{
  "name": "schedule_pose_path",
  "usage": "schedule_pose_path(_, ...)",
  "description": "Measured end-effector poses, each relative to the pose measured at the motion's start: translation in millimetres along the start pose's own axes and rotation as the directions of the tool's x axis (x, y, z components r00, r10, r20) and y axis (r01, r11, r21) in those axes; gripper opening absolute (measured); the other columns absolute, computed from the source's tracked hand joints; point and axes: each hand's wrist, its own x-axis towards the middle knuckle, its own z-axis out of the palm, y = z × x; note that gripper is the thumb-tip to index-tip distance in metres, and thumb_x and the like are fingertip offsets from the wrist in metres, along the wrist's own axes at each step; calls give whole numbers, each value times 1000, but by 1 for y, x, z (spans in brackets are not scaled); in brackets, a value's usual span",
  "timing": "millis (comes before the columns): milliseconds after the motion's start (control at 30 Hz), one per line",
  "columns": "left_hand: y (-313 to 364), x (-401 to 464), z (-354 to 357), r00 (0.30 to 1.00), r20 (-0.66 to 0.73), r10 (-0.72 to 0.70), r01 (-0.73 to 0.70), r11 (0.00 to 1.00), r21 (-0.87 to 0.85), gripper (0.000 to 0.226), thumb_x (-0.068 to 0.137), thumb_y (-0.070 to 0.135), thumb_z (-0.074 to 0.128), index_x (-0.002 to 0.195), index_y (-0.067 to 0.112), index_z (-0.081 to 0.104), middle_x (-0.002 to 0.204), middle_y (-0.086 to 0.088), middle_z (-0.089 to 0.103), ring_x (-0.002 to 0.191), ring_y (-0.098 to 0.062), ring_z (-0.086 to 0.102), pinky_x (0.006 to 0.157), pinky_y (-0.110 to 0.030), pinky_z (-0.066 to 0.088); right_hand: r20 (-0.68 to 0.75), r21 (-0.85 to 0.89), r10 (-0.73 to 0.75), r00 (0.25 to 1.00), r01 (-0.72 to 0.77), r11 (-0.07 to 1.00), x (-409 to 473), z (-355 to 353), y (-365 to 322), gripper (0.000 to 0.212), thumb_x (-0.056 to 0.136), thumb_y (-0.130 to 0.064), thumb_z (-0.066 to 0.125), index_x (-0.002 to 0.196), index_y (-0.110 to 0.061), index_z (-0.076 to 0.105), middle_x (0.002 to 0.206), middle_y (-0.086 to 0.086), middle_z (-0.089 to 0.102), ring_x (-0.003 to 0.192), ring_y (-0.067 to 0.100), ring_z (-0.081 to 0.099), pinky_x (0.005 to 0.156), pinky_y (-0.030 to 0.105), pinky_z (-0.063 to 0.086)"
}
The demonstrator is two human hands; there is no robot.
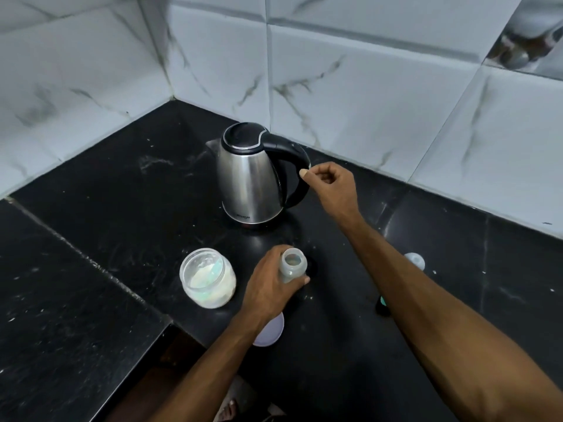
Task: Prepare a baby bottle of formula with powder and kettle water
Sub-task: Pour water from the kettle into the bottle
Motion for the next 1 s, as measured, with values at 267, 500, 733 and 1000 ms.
schedule_pose_path(267, -5, 11, -6, 999, -29, -24, 24, 999, -24, 47, 70, 34, 82, 111, 32, 59, 109, 13, 66, 104, -5, 63, 92, -39, 52, 203, -107, 21, 979, 1, 994, 37, 21, -1, 29, 85, -54, 68, 92, -27, 63, 90, -10, 67, 81, 2, 61, 79, 21, 47)
schedule_pose_path(500, -5, 11, -6, 999, -34, -11, 10, 999, -32, 46, 72, 30, 83, 111, 32, 59, 109, 13, 66, 104, -5, 63, 91, -34, 52, 331, -86, 22, 943, 7, 996, 58, 30, -7, 63, 86, -59, 64, 59, -2, 57, 53, 6, 60, 54, 10, 56, 68, 27, 45)
schedule_pose_path(733, -3, 11, -5, 999, -31, -3, 2, 1000, -28, 47, 72, 28, 83, 112, 35, 58, 109, 16, 65, 105, -3, 62, 91, -29, 52, 277, 96, 50, 960, -80, 992, 52, 38, -9, 51, 83, -46, 73, 57, -8, 52, 47, 7, 44, 43, 17, 37, 48, 27, 35)
schedule_pose_path(1000, -5, 7, -12, 999, -36, -3, -1, 995, -104, 50, 73, 19, 86, 113, 32, 59, 107, 20, 66, 104, -3, 63, 83, -13, 47, 163, 72, -26, 986, 14, 997, 34, 5, -18, 75, 76, -53, 73, 59, 12, 41, 48, 9, 38, 39, 16, 35, 44, 26, 32)
